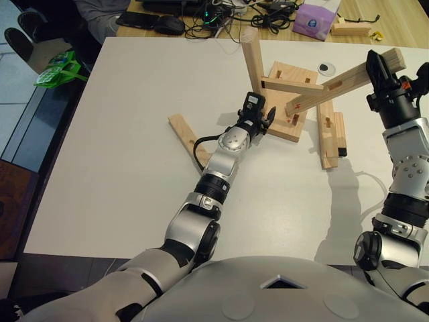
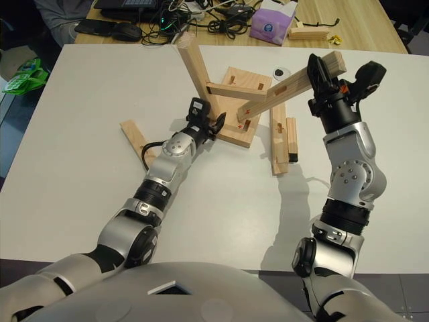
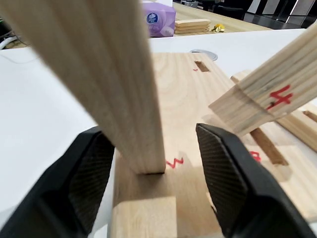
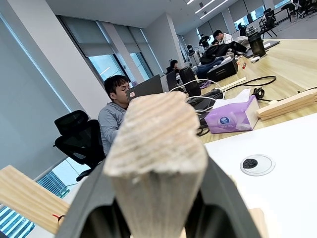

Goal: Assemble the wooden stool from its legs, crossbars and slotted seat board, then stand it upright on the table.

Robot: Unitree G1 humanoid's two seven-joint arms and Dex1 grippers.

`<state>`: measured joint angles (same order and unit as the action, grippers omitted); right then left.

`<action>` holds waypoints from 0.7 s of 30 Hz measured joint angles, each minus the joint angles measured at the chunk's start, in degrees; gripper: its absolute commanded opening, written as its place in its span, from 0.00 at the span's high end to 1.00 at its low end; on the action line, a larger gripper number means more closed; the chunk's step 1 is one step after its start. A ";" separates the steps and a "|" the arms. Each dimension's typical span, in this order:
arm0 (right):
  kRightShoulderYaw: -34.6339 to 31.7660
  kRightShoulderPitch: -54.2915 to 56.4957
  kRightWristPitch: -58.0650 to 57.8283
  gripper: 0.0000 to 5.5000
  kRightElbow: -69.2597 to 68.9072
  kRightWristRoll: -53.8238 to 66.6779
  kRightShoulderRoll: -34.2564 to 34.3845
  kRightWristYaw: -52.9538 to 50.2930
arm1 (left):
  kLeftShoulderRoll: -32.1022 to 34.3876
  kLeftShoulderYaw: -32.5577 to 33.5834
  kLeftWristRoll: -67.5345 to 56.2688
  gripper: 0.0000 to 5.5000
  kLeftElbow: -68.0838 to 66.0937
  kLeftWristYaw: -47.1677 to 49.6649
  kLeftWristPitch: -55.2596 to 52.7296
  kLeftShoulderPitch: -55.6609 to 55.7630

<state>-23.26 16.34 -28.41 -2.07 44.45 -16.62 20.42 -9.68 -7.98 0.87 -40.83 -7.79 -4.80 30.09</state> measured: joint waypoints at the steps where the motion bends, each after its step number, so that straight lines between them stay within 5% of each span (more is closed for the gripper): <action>1: 0.00 0.00 0.00 0.82 -0.12 0.01 0.04 -0.13 | 0.08 0.02 0.31 0.58 -0.83 0.36 0.03 0.13; 13: -0.43 0.12 0.06 0.82 -1.87 0.10 0.27 -1.88 | 0.97 -0.56 2.45 0.79 -4.97 2.31 2.57 1.63; 21: -1.20 1.62 0.62 0.82 -2.00 0.09 -0.15 -2.44 | 7.24 -2.61 3.85 0.80 20.15 0.71 -6.50 -14.56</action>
<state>-24.46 17.95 -27.80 -4.07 44.53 -16.77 17.97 -2.44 -10.59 4.72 -20.68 -7.07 -11.30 15.53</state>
